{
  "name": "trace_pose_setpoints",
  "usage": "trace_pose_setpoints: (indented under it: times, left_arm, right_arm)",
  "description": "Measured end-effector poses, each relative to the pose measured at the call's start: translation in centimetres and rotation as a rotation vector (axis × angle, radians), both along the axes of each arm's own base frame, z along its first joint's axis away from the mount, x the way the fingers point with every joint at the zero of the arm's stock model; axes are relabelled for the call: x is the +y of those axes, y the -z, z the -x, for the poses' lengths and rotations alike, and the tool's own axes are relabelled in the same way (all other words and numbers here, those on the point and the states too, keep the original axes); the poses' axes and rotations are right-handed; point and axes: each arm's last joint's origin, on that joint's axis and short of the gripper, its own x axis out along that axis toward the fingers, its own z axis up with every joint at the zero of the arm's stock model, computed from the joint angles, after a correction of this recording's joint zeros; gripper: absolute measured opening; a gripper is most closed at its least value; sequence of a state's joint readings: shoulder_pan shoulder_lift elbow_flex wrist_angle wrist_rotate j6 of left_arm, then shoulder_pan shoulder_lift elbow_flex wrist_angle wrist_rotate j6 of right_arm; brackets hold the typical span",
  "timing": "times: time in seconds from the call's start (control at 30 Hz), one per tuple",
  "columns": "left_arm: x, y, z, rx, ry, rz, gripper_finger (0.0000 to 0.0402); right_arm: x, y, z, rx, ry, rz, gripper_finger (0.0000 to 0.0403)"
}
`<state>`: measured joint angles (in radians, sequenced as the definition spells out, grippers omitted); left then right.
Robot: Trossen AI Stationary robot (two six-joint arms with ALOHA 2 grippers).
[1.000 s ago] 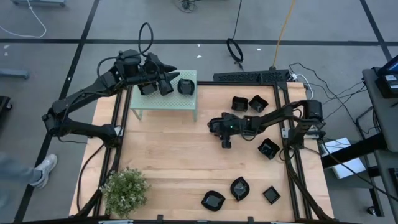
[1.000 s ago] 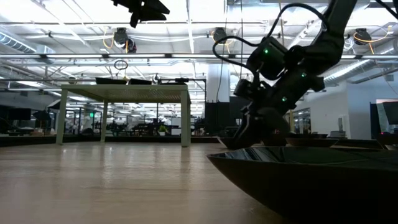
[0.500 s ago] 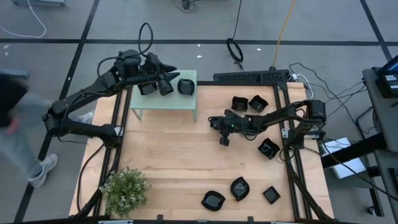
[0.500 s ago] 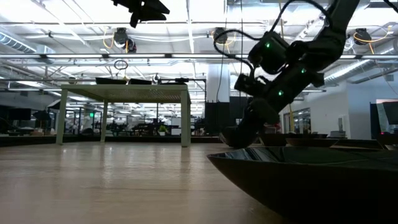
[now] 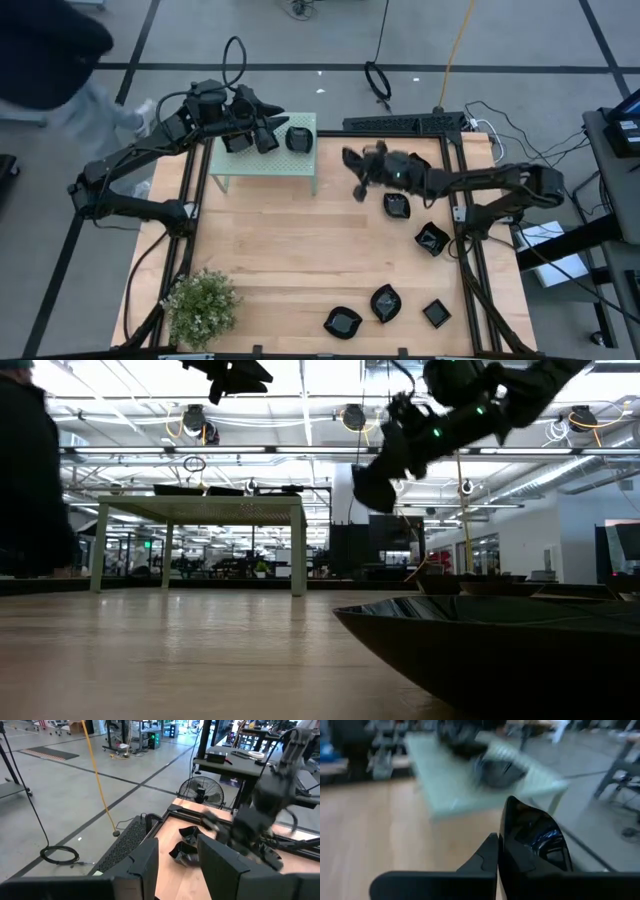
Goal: Pick & Place Mini shaped plates
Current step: Stack the leaf shaped plate on top of the leaf shaped plate on the shelf
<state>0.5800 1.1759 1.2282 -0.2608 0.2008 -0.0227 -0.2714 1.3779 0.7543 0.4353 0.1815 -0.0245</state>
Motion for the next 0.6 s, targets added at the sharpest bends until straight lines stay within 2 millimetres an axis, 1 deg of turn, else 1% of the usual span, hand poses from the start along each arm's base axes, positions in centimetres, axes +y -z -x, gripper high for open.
trace_pose_setpoints:
  times: [0.07, 0.13, 0.23, 0.3, 0.37, 0.43, 0.5, 0.6]
  left_arm:
    - [0.0, 0.0, 0.0, 0.0, 0.0, 0.0, 0.0141]
    - [0.0, 0.0, 0.0, 0.0, 0.0, 0.0, 0.0141]
    - [0.0, 0.0, 0.0, -0.005, -0.003, 0.011, 0.0141]
    - [0.0, 0.0, 0.0, -0.008, -0.005, 0.02, 0.0141]
    - [0.0, 0.0, 0.0, -0.018, -0.01, 0.046, 0.014]
    - [0.0, 0.0, 0.0, -0.028, -0.016, 0.071, 0.0141]
    - [0.0, 0.0, 0.0, -0.035, -0.019, 0.087, 0.0141]
    - [-0.3, -0.3, 0.3, -0.049, -0.014, 0.097, 0.014]
  right_arm:
    - [-0.8, -1.8, -0.6, -0.048, -0.004, 0.018, 0.0001]
    - [-1.4, -3.3, -1.4, -0.054, -0.065, 0.083, 0.0001]
    - [-2.4, -4.8, -2.9, -0.034, -0.155, 0.211, 0.0001]
    - [-3.2, -5.7, -3.6, -0.042, -0.15, 0.231, 0.0001]
    - [-4.2, -6.7, -4.4, -0.093, -0.118, 0.203, 0.0]
    - [-5.0, -7.2, -4.9, -0.126, -0.098, 0.155, 0.0]
    - [-5.3, -7.2, -5.4, -0.126, -0.152, 0.153, 0.0]
    - [-5.4, -7.0, -6.1, -0.092, -0.3, 0.292, 0.0]
